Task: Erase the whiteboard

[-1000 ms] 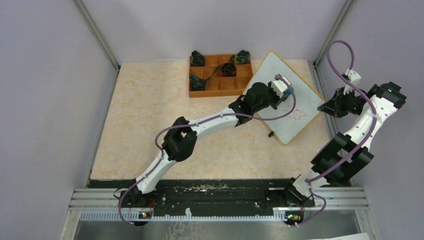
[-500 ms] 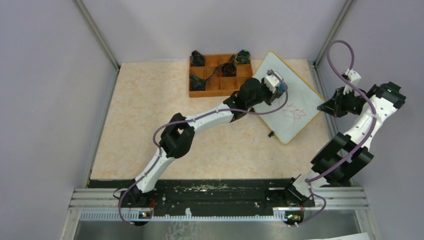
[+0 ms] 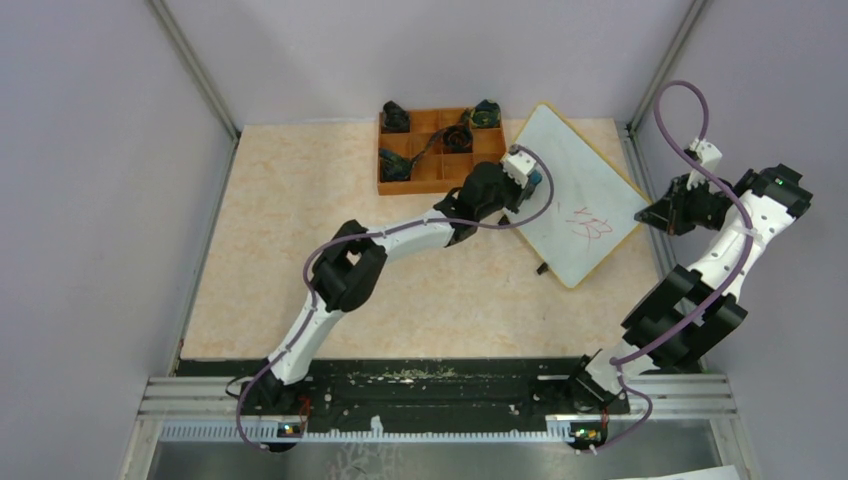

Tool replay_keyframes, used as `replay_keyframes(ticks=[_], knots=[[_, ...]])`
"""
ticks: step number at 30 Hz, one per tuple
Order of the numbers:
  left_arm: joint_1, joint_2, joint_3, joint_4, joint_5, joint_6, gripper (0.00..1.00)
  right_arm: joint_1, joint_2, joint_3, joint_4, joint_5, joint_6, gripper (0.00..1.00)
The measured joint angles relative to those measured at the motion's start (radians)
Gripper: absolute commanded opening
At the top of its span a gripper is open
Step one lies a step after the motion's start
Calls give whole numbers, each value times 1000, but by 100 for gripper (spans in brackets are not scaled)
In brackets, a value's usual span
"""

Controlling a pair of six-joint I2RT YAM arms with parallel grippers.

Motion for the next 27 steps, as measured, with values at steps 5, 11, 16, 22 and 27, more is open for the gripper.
replay_keyframes(ticks=[5, 11, 16, 22, 27], knots=[[-57, -1, 0, 10, -45, -10, 2, 0, -1, 0, 11, 19, 1, 0], [-132, -15, -1, 19, -46, -47, 2, 0, -2, 0, 12, 23, 3, 0], [-201, -35, -40, 57, 24, -101, 2, 2, -5, -5, 1, -5, -2, 0], [-221, -48, -100, 75, 55, -113, 1, 17, -10, -9, -3, -24, -17, 0], [-177, -63, -133, 74, 77, -114, 1, 20, -10, -13, 0, -31, -19, 0]])
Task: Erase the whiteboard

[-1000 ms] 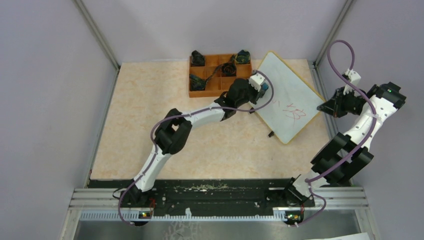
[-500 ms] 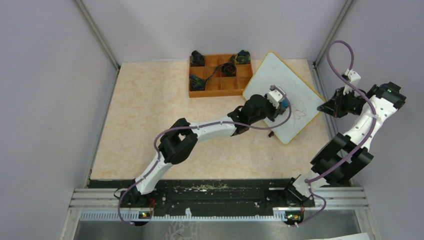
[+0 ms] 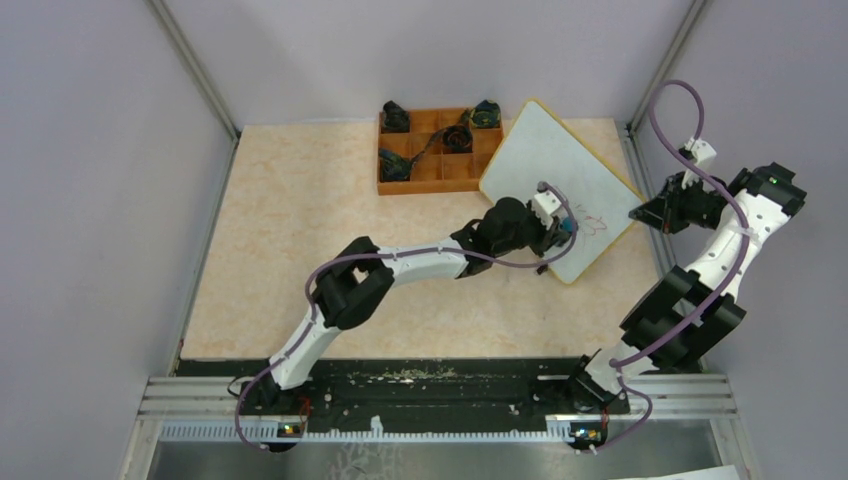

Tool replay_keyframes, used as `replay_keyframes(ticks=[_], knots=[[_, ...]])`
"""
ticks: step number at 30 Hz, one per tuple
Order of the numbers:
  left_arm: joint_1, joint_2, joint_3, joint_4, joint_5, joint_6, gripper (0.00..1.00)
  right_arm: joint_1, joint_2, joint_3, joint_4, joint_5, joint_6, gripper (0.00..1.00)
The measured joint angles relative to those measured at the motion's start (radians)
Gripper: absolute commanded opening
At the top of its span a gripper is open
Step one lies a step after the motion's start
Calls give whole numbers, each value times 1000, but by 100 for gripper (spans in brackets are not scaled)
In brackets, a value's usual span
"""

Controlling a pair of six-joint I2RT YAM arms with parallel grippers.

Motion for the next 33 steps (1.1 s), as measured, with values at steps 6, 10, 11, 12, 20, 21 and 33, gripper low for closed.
replay_keyframes(ticks=[6, 10, 11, 12, 20, 21, 33], knots=[[61, -4, 7, -19, 31, 17, 2, 2, 0, 0, 9, 6, 1, 0], [80, 2, 68, -95, 34, 49, 1, 2, 0, 0, 17, 12, 2, 0], [85, 8, 88, -115, 34, 55, 1, 2, 0, 0, 21, 16, 3, 0], [89, 14, 107, -130, 34, 58, 1, 2, 0, 0, 27, 22, 4, 0], [130, 29, 152, -151, 34, 71, 1, 2, 0, 0, 44, 42, 21, 0], [135, 29, 151, -148, 33, 72, 1, 2, 0, 0, 45, 42, 23, 0], [153, 26, 126, -98, 2, 71, 1, 2, 0, 0, 44, 43, 24, 0]])
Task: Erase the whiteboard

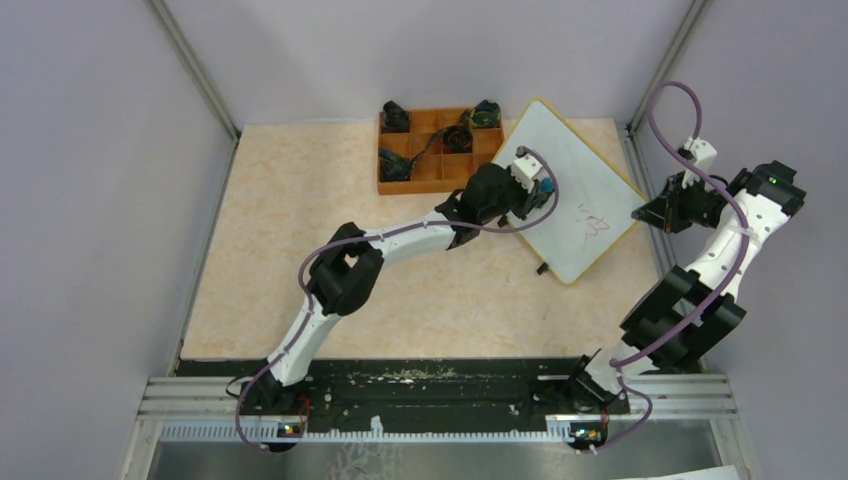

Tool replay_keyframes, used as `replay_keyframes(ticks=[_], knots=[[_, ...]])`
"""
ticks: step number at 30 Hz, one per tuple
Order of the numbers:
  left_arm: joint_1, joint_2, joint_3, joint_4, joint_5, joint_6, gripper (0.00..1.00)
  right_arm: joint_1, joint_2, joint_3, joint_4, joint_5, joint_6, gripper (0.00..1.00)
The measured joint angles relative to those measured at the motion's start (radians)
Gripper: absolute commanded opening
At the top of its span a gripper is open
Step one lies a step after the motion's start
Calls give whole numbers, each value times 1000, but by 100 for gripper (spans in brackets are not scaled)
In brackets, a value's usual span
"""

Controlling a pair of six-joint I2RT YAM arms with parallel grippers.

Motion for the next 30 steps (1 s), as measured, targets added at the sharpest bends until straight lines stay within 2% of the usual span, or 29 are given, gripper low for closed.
replay_keyframes(ticks=[16, 30], knots=[[-74, -9, -62, 96, -164, 40, 1, -1, 0, 0, -10, 1, 0, 0], [43, -21, -110, 72, -36, -26, 0, -1, 0, 0, -14, -9, -1, 0]])
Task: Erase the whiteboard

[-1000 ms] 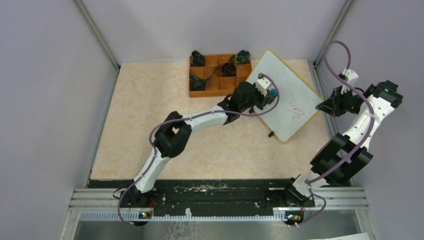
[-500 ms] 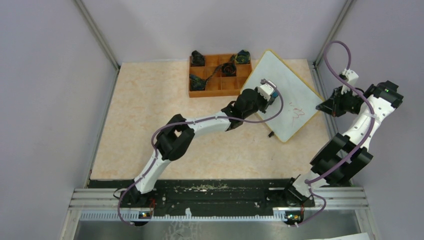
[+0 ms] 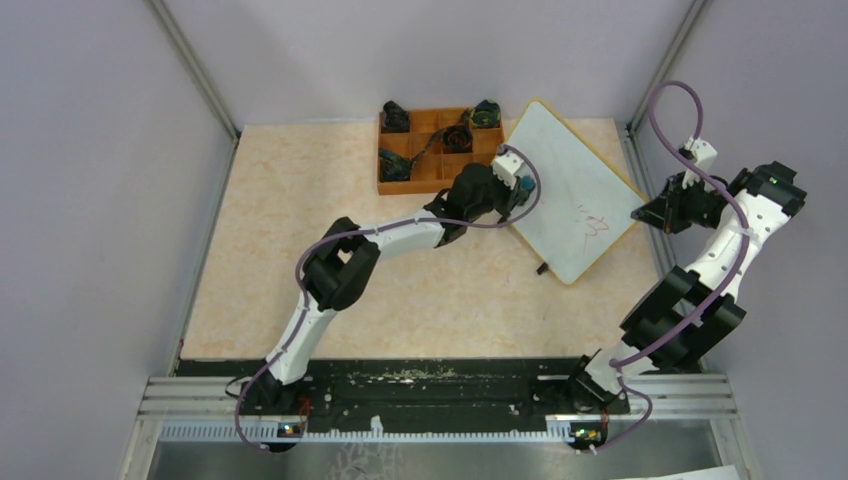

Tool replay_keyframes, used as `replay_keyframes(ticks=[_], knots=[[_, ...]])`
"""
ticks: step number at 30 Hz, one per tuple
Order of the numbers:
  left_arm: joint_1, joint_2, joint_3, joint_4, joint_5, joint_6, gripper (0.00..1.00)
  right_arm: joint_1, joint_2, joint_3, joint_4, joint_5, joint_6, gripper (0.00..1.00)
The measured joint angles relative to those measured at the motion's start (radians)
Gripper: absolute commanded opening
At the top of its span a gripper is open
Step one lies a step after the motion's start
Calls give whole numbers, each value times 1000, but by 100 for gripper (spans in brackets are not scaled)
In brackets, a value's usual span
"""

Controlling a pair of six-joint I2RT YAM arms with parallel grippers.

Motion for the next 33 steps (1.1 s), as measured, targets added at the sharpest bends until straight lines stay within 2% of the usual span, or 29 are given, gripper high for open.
replay_keyframes(ticks=[6, 11, 25, 33], knots=[[0, -2, 0, -18, 20, -4, 0, 0, 0, 0, -4, -5, 0, 0], [-25, -3, 0, -25, -16, 2, 0, 0, 0, 0, -4, -5, 0, 0], [-181, -4, 42, -104, -43, 23, 0, -3, 0, 1, -5, -3, 0, 0], [-171, -4, 60, -137, -31, 40, 0, -3, 0, 0, -6, -10, 0, 0]])
